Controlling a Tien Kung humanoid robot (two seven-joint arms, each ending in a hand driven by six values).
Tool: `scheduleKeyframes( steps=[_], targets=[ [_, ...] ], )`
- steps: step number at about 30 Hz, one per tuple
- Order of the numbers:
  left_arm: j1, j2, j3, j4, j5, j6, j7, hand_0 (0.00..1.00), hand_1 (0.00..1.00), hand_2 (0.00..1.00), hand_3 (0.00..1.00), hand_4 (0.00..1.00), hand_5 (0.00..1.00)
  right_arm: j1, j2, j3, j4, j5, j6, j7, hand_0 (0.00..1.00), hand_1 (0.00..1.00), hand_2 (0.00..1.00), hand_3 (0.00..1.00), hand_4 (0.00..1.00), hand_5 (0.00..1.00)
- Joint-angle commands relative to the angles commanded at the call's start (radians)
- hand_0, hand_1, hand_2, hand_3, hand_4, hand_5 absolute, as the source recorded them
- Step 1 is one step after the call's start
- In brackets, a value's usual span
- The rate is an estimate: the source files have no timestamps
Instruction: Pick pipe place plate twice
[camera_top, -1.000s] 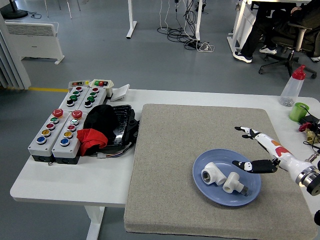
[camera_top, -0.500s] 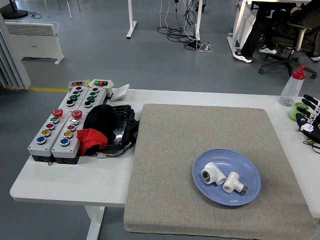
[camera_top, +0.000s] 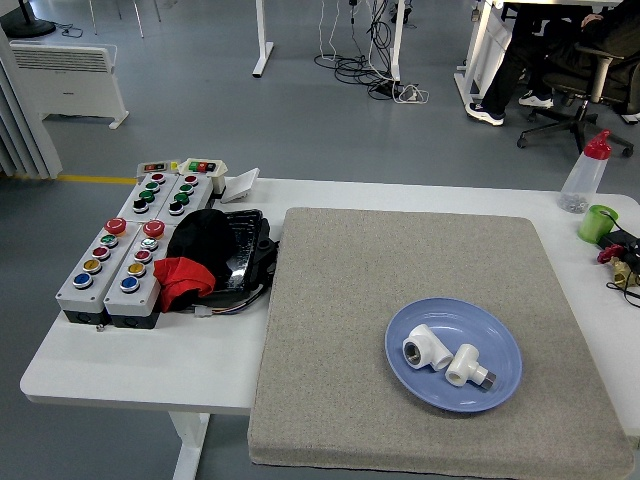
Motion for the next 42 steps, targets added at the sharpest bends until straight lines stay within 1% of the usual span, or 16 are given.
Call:
scheduleKeyframes(
  steps=[1, 5, 10, 12, 13, 17, 19, 31, 42],
  targets=[
    [0.0, 0.0, 0.0, 0.0, 0.0, 0.001, 0.0, 0.608, 0.571, 0.592, 0.597, 0.581, 0.998, -0.007, 0.008, 0.002, -0.002, 0.001, -0.001, 0.008, 0.81, 0.778, 0.833, 0.826, 0.568, 0.529],
    [0.0, 0.0, -0.001, 0.0, 0.001, 0.002, 0.0, 0.608, 0.571, 0.592, 0.597, 0.581, 0.998, -0.019, 0.022, 0.008, -0.004, -0.001, 0.0, 0.02, 0.81, 0.778, 0.833, 0.826, 0.568, 0.529],
    [0.003, 0.0, -0.002, -0.001, 0.004, 0.003, 0.001, 0.606, 0.571, 0.592, 0.598, 0.581, 0.998, -0.03, 0.028, 0.01, -0.004, 0.003, -0.003, 0.036, 0.805, 0.774, 0.825, 0.82, 0.564, 0.536],
    [0.006, 0.0, -0.003, -0.001, 0.006, 0.002, 0.002, 0.606, 0.571, 0.592, 0.598, 0.581, 0.998, -0.038, 0.033, 0.006, -0.005, 0.022, -0.018, 0.075, 0.805, 0.774, 0.825, 0.82, 0.564, 0.536],
    [0.007, 0.0, -0.004, -0.001, 0.007, 0.002, 0.003, 0.606, 0.571, 0.592, 0.598, 0.58, 0.998, -0.041, 0.036, 0.005, -0.006, 0.033, -0.023, 0.092, 0.791, 0.74, 0.783, 0.781, 0.556, 0.547],
    [0.01, 0.0, -0.007, -0.002, 0.013, 0.0, 0.006, 0.606, 0.571, 0.592, 0.598, 0.58, 0.998, -0.05, 0.045, 0.005, -0.009, 0.046, -0.028, 0.114, 0.791, 0.74, 0.783, 0.781, 0.556, 0.547],
    [0.011, 0.0, -0.009, -0.003, 0.018, -0.001, 0.008, 0.606, 0.571, 0.592, 0.597, 0.581, 0.998, -0.053, 0.046, 0.006, -0.01, 0.048, -0.026, 0.115, 0.785, 0.74, 0.778, 0.769, 0.552, 0.548],
    [0.016, 0.0, -0.012, -0.003, 0.022, -0.001, 0.008, 0.606, 0.571, 0.592, 0.597, 0.58, 0.998, -0.065, 0.05, 0.016, -0.01, 0.04, -0.017, 0.096, 0.79, 0.743, 0.78, 0.772, 0.542, 0.555],
    [0.006, 0.0, -0.006, -0.001, 0.011, -0.001, 0.002, 0.606, 0.571, 0.592, 0.597, 0.58, 0.998, -0.064, 0.047, 0.045, -0.005, 0.027, -0.009, 0.062, 0.787, 0.744, 0.78, 0.78, 0.54, 0.559]
  ],
)
